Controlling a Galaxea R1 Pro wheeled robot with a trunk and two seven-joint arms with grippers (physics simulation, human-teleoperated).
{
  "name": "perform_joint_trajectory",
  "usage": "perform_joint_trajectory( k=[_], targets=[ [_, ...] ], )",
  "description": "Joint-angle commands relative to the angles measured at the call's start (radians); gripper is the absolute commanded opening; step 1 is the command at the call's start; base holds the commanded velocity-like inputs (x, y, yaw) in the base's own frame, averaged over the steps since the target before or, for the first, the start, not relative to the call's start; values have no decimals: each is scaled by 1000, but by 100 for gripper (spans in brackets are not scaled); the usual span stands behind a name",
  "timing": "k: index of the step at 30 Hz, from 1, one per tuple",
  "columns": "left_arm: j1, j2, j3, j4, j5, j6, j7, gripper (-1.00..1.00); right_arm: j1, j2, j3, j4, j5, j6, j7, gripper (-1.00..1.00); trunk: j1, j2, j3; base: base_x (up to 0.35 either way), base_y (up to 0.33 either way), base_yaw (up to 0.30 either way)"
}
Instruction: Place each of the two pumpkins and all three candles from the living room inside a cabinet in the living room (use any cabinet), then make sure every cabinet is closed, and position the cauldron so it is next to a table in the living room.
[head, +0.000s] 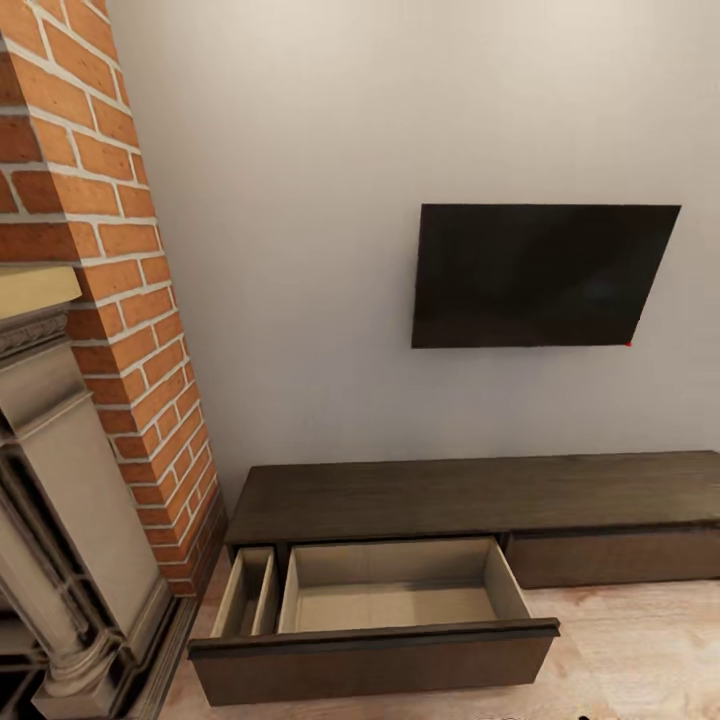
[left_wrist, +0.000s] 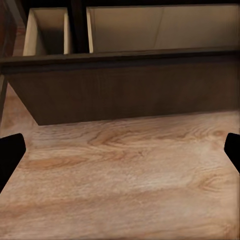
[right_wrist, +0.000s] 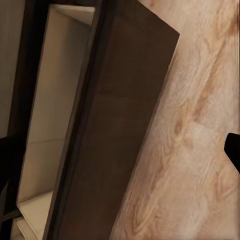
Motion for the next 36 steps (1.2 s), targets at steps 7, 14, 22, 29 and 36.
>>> perform_joint_trajectory(
  k=[7,14,22,29,36],
  targets=[
    [0,0,2,-1,-2,-2,-5,100,8,0,-4,0,-10,9,3,100,0,-1,7,-9,-1,-222],
    [0,0,2,-1,-2,-2,-5,100,15,0,-4,0,-10,9,2,100,0,-1,15,-1,0,-224],
    [-1,-1,-6,37,4,-4,-3,100,17,0,-4,0,-10,9,2,100,0,-1,24,0,0,-223],
    [-1,0,-11,45,4,-3,-2,100,18,0,-4,0,-10,9,2,100,0,-1,32,0,0,-222],
    [-1,-1,-12,48,2,-3,-2,100,18,0,-4,0,-10,9,2,100,0,-1,40,0,0,-222]
  ],
)
